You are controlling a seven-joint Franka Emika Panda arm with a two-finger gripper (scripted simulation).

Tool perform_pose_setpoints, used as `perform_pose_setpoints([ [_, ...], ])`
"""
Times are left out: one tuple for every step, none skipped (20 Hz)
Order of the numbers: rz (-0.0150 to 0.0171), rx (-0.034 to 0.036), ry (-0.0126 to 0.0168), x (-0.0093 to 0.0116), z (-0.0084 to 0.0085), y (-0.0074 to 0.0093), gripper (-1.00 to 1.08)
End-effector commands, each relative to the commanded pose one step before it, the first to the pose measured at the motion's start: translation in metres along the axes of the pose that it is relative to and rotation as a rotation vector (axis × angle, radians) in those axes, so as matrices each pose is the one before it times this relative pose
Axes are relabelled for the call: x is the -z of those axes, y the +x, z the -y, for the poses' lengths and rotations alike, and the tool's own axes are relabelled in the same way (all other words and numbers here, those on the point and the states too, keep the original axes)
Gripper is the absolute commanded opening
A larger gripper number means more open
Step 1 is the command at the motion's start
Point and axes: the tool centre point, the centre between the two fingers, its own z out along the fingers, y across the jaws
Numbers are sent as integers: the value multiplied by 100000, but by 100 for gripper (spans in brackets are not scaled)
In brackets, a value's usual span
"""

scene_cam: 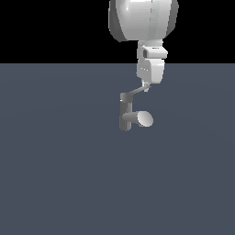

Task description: Turn on the faucet by rotating a designated handle.

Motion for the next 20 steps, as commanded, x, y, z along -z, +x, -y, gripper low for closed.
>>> perform_pose_setpoints([
  [246, -458, -1407, -589, -1191, 282, -100],
  [0, 0, 0, 0, -281, 26, -100],
  [0, 0, 0, 0, -283, 26, -100],
  [0, 0, 0, 0, -285, 26, -100],
  [0, 0, 0, 0, -288, 27, -100],
  [0, 0, 0, 0, -290, 27, -100],
  [0, 0, 0, 0, -292, 27, -100],
  [0, 0, 0, 1, -294, 28, -100],
  [0, 0, 0, 1, -296, 28, -100],
  [0, 0, 0, 1, -298, 29, -100],
  [0, 0, 0, 1, -301, 30, -100],
  [0, 0, 0, 0, 0, 0, -100],
  [-568, 1420, 3190, 1450, 1403, -767, -100],
  [22, -56, -124, -52, -280, -153, -100],
  [22, -56, -124, -51, -282, -155, -100],
  [25, -62, -139, -61, -283, -152, -100],
  [22, -56, -124, -51, -286, -158, -100],
  [22, -56, -124, -51, -288, -159, -100],
  [25, -62, -139, -60, -289, -156, -100],
  [22, -56, -124, -50, -292, -162, -100],
])
